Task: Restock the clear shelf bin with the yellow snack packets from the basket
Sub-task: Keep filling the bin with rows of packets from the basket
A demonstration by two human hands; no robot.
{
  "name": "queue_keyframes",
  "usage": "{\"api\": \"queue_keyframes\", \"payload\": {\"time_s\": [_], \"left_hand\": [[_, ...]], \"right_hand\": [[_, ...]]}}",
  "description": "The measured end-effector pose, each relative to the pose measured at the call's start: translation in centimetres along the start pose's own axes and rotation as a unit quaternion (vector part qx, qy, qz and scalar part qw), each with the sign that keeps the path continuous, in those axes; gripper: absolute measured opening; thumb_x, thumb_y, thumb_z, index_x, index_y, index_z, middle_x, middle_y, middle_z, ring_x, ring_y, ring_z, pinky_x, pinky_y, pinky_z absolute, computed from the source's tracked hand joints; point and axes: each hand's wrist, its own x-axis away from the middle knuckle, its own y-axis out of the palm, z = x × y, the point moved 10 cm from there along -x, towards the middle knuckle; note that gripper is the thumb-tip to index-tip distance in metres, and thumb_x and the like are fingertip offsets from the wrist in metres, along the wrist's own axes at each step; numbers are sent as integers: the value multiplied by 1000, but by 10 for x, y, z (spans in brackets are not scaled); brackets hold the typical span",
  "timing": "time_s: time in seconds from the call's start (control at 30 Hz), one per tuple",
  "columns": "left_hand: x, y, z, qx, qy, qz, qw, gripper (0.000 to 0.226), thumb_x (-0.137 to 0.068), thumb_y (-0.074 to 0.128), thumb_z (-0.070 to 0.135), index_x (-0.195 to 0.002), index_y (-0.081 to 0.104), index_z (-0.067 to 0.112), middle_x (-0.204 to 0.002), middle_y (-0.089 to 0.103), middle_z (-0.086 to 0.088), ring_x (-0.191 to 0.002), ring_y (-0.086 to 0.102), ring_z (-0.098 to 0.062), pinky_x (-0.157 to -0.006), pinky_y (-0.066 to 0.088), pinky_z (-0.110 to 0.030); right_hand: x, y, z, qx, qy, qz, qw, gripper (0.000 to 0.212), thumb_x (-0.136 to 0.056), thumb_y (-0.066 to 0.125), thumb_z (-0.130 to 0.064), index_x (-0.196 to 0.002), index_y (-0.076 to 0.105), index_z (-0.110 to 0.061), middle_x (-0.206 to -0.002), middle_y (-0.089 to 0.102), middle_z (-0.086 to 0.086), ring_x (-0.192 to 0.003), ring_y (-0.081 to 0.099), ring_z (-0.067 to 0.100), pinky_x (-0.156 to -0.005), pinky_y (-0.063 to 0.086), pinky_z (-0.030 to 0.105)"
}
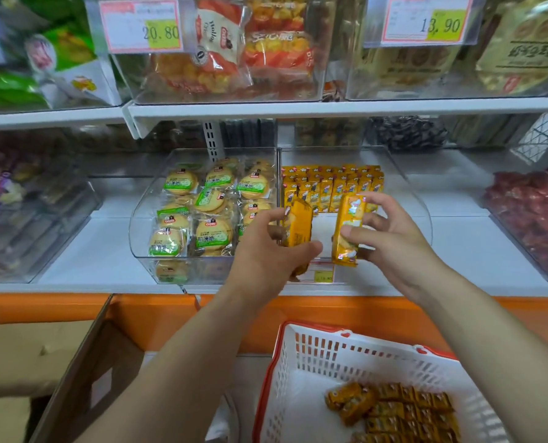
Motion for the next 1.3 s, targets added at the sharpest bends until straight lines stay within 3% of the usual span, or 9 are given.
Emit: {"api": "queue_keyframes", "payload": {"time_s": [0.1,0.27,0.53,0.6,0.73,0.93,1.1,1.2,1.3], "left_hand": [[0,-9,4,2,19,31,999,61,-80,86,24,-128,51,34,-109,60,4,-84,67,-11,-52,52,-14],[0,-10,6,0,42,18,999,56,-83,83,23,-130,54,37,-108,63,1,-84,64,-11,-53,48,-11],[-5,-25,-5,-16,30,38,999,49,-82,80,43,-123,55,48,-111,58,11,-99,58,-5,-74,52,-21],[-6,-27,-7,-15,26,42,999,43,-84,78,41,-119,54,49,-107,52,16,-93,63,-6,-71,55,-23],[-10,-31,-13,13,6,47,999,39,-87,78,31,-117,57,43,-115,57,1,-65,73,-12,-56,57,-23],[-14,-30,-20,-4,-3,38,999,39,-89,76,25,-119,58,41,-108,67,-2,-77,75,-14,-61,60,-23],[-16,-29,-21,-3,-8,37,999,40,-85,81,20,-116,60,35,-107,70,5,-88,75,-18,-68,64,-28],[-15,-29,-20,-6,-11,42,999,40,-81,84,18,-111,61,32,-109,72,2,-90,73,-17,-67,62,-27],[-14,-23,-17,-21,-6,34,999,41,-78,87,19,-109,62,31,-109,73,4,-89,72,-15,-61,58,-19]], "right_hand": [[-27,-16,-4,83,-12,39,996,50,-82,77,-4,-119,53,-28,-91,63,7,-87,69,24,-81,55,39],[-80,-31,-3,169,-17,66,983,46,-81,78,-7,-115,51,-22,-95,62,9,-85,63,23,-69,50,31],[-134,-27,6,359,-73,82,927,38,-77,82,-9,-104,59,-21,-80,56,-6,-81,62,24,-72,53,37],[-146,-24,12,387,-75,79,916,38,-77,82,-10,-108,62,-20,-80,56,-5,-86,63,26,-74,54,38],[-167,-12,27,430,-70,68,897,42,-79,82,-13,-118,65,-17,-87,62,0,-84,62,21,-62,41,25],[-182,-1,45,492,-55,73,866,46,-80,81,-17,-122,61,-14,-95,68,4,-94,64,25,-79,49,30],[-158,-9,30,469,-47,81,878,48,-81,76,-21,-123,57,-12,-92,68,2,-87,63,21,-71,44,29],[-110,-11,2,357,-91,98,925,28,-83,71,-24,-110,64,-26,-88,66,-13,-85,64,6,-70,44,23],[-47,12,-17,246,-135,5,960,29,-83,64,-33,-109,68,-42,-106,69,-18,-93,64,-2,-78,50,16]]}}
